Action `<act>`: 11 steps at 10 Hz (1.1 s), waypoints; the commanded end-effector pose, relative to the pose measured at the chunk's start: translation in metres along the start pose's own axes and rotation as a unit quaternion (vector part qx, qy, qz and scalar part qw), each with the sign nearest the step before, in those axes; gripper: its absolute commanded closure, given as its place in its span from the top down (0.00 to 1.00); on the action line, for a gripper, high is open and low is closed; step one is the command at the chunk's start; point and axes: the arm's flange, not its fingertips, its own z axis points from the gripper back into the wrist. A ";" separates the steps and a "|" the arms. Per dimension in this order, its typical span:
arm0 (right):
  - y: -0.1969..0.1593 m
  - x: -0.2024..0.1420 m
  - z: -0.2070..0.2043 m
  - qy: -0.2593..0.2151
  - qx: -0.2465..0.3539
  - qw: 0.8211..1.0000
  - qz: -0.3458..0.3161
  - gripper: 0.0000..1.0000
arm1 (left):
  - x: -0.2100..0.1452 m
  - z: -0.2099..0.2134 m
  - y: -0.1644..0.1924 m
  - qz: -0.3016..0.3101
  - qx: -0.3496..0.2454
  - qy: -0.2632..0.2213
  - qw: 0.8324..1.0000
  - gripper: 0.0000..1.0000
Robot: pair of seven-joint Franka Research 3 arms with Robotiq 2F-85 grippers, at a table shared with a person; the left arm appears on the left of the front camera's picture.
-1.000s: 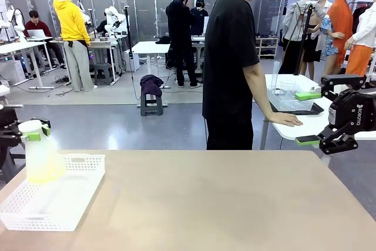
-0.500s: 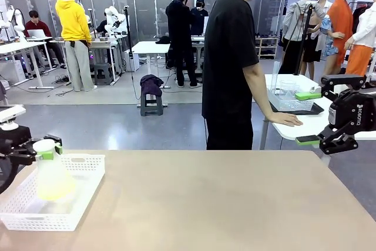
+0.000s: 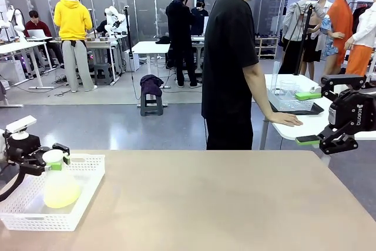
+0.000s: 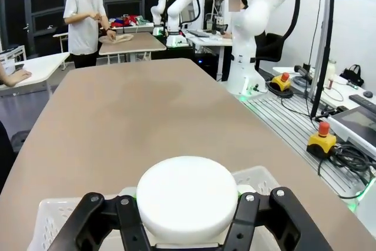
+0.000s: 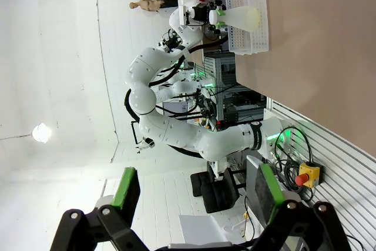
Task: Prepare the solutions needed for the experiment.
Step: When the human places the Big flask in the center of the table, pick up the Big flask and place it in the left Organizing basket.
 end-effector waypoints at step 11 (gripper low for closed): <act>0.002 0.000 0.000 0.001 0.006 1.000 0.006 1.00 | -0.005 0.004 -0.001 0.010 -0.044 0.024 0.999 0.96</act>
